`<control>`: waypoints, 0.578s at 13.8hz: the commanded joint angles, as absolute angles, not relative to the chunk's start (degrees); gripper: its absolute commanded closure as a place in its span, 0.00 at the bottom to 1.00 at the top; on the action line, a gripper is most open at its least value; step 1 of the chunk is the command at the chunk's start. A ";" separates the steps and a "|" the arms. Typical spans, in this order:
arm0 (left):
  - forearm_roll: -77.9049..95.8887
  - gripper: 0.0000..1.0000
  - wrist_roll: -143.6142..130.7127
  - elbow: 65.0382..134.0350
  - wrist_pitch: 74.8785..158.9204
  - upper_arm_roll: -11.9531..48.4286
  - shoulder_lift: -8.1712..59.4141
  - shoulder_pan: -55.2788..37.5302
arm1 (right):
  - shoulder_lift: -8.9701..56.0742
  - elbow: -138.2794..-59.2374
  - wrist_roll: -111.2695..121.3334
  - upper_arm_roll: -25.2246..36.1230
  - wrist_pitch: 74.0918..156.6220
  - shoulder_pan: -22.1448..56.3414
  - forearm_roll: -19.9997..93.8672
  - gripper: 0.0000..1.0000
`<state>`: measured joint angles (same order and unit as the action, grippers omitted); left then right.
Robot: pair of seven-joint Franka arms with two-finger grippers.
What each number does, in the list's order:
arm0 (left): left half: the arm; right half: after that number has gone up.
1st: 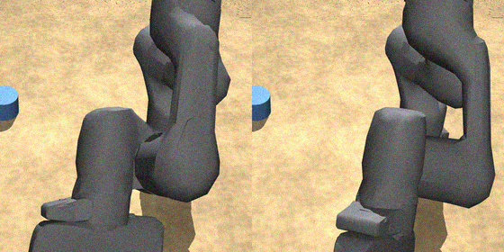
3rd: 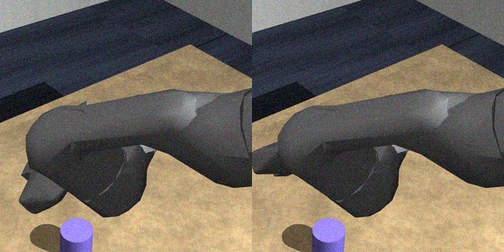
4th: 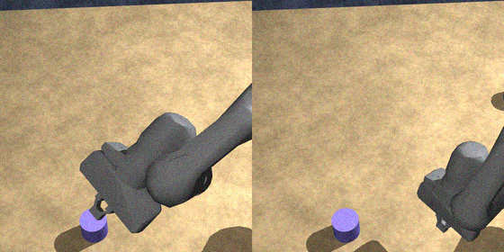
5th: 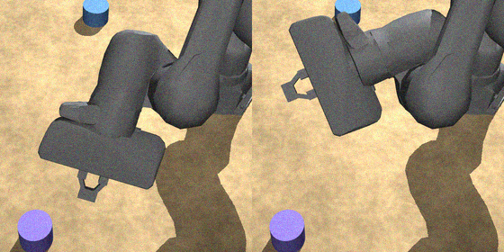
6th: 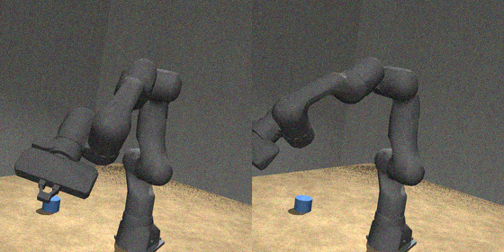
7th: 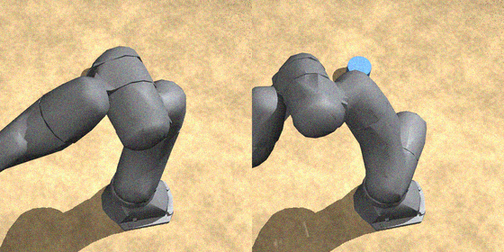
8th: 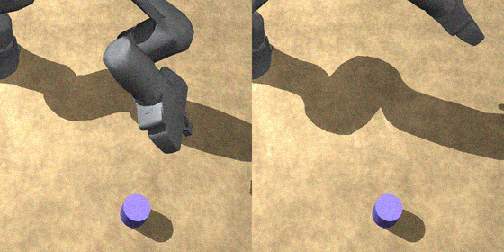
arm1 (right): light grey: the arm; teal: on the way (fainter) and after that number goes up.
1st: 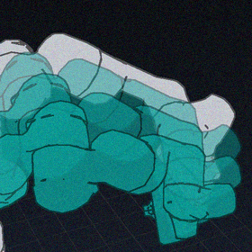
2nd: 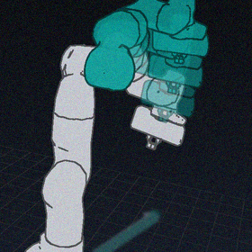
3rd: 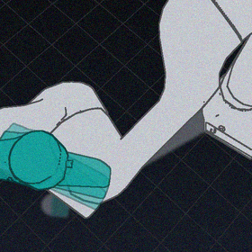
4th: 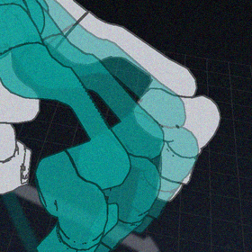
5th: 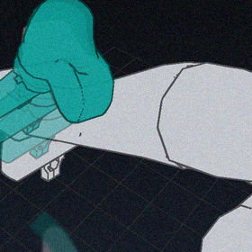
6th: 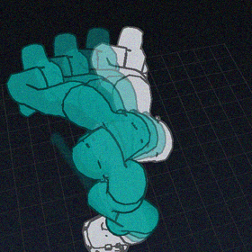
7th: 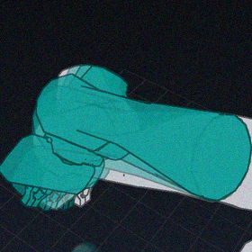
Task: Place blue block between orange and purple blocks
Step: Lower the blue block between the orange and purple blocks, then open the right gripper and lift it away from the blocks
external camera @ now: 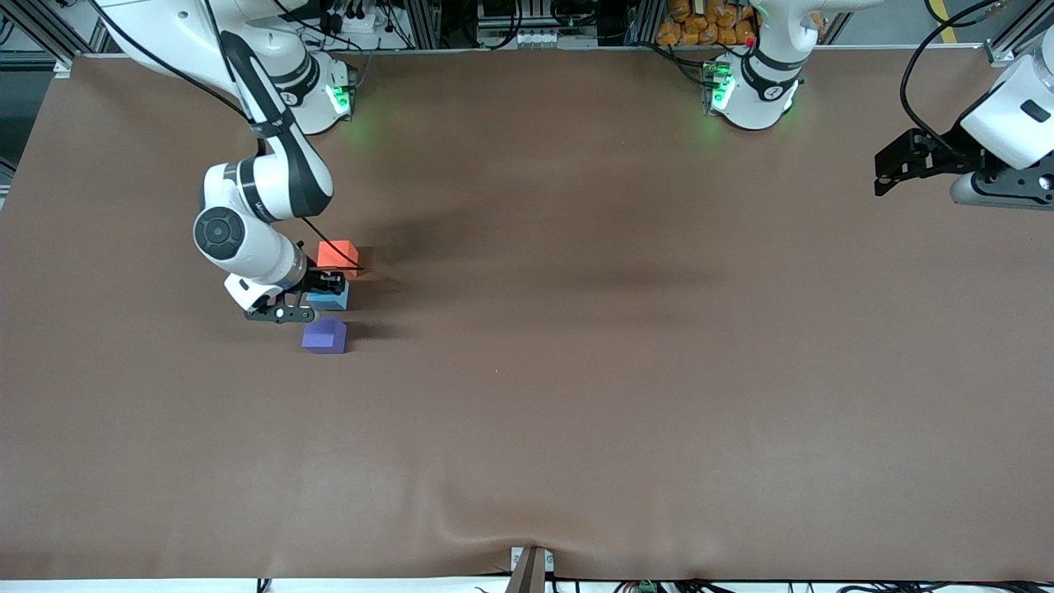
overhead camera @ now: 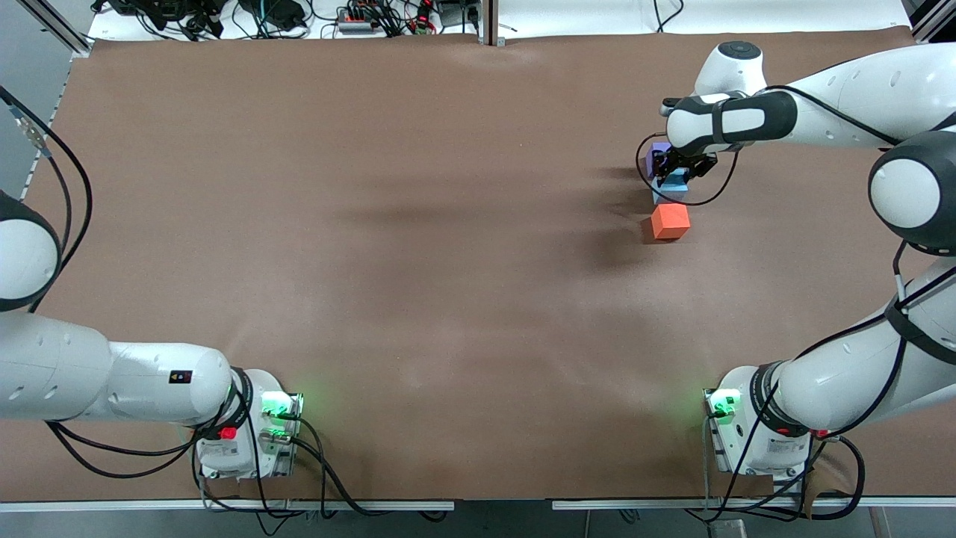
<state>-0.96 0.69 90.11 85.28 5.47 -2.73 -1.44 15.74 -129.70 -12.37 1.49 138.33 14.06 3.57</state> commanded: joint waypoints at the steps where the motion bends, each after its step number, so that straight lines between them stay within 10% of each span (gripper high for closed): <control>1: 0.00 0.00 0.88 89.03 83.76 5.89 -2.90 -1.32 | 17.05 -130.61 -11.43 1.58 141.94 14.41 3.69 1.00; 6: 0.00 0.00 0.88 89.03 83.32 6.06 -2.99 -1.23 | 17.67 -130.52 -11.43 1.58 142.03 14.33 3.69 1.00; 7: 0.00 0.00 0.79 89.03 83.32 5.80 -2.99 -1.14 | 18.10 -130.52 -11.43 1.58 142.03 14.24 3.69 0.79; 8: -0.09 0.00 0.79 88.86 83.32 5.71 -2.99 -1.23 | 18.45 -130.34 -11.60 1.58 142.03 14.24 3.69 0.04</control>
<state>-0.90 0.69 89.96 84.71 5.82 -2.74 -1.47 17.74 -129.78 -12.37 1.47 140.64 14.10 3.57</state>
